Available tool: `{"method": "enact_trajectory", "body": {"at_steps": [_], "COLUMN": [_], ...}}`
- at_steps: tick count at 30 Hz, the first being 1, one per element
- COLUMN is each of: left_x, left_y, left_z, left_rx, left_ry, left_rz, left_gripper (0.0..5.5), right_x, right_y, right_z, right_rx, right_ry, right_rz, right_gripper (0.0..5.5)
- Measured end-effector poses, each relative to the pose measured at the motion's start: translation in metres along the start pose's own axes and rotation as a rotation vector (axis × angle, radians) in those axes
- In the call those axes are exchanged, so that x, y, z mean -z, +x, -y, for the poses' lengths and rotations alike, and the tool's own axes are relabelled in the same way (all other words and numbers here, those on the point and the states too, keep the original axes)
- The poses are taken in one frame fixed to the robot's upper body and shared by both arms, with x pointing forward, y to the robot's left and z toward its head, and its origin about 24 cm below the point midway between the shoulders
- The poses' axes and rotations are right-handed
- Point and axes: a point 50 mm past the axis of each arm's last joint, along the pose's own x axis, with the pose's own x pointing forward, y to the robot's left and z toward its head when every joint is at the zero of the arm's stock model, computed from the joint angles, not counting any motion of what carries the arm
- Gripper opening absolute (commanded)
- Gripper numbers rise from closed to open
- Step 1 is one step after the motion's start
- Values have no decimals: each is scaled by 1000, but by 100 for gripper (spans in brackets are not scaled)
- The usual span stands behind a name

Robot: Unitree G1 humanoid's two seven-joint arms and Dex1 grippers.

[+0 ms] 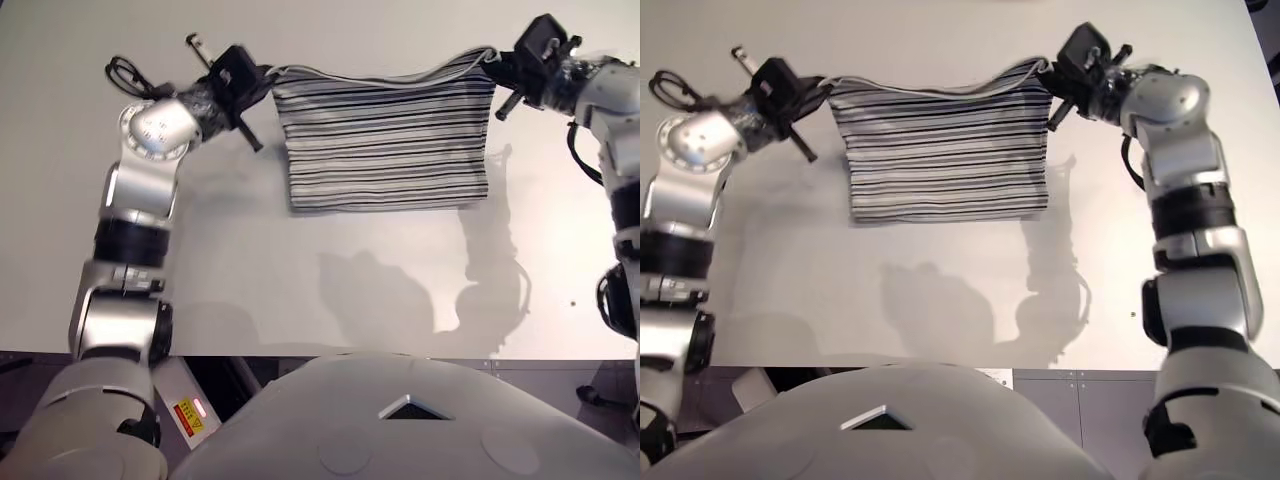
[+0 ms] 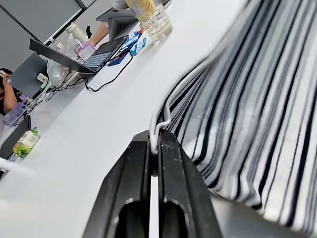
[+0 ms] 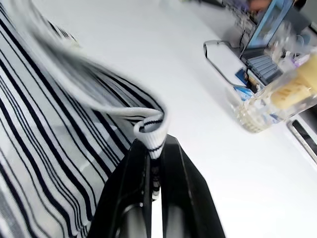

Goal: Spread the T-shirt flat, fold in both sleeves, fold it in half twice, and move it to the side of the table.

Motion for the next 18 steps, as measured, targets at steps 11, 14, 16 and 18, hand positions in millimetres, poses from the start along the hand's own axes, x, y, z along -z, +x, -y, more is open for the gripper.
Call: {"method": "enact_trajectory", "body": {"at_steps": [11,14,16,18], "left_x": [34,41,43,42], "left_y": [46,47,47,47], "left_z": [15,21,21,19], "left_rx": [13,-31,-67,-115], "left_ry": [123,131,163,200], "left_rz": [-194,-224,-237,-237], "left_gripper": [83,125,155,188], "right_x": [40,38,37,34], "right_y": [28,35,35,35], "right_z": [-14,-19,-17,-14], "right_rx": [141,196,249,298], "right_ry": [32,36,35,44], "right_rz": [-245,-235,-219,-184], "right_gripper": [77,119,119,119]}}
